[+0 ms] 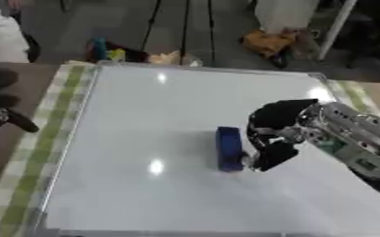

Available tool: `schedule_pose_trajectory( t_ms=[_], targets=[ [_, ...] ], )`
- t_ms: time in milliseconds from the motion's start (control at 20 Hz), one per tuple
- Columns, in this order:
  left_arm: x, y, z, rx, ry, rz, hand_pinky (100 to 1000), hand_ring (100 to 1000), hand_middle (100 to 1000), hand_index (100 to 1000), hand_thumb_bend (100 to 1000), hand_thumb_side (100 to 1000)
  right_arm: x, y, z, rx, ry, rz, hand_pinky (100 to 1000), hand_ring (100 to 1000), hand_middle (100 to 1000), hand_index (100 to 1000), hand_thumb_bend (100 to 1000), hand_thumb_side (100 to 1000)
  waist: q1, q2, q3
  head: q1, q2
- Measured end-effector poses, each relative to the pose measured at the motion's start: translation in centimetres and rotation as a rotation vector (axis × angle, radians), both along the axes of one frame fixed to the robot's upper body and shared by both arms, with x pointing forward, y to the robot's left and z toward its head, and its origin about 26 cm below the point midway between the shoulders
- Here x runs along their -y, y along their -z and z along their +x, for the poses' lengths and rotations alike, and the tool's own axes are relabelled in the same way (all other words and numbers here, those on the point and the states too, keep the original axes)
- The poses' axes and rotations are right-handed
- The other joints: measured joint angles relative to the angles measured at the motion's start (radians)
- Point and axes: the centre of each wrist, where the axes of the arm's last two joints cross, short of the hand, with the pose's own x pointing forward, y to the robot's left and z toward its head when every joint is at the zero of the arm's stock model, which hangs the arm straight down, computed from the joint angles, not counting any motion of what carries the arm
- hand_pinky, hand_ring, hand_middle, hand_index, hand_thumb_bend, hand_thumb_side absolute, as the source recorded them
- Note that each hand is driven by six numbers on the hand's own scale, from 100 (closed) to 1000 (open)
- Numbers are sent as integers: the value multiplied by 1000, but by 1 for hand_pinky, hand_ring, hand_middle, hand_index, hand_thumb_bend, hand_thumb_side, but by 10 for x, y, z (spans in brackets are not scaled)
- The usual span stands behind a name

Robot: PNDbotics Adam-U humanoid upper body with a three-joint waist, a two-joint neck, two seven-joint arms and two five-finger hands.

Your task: Wipe the whiteboard clean with a brush.

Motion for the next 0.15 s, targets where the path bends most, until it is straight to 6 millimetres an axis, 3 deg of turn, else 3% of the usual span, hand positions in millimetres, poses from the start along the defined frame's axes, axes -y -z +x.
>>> schedule_pose_trajectory(
  t_ms=[150],
  targets=[
    [0, 0, 0, 0, 0, 0, 427, 828, 730, 636, 100, 917, -2, -12, -11, 50, -12, 38, 619, 711, 496, 528, 100, 943, 1, 0, -2, 6, 1]
  ],
)
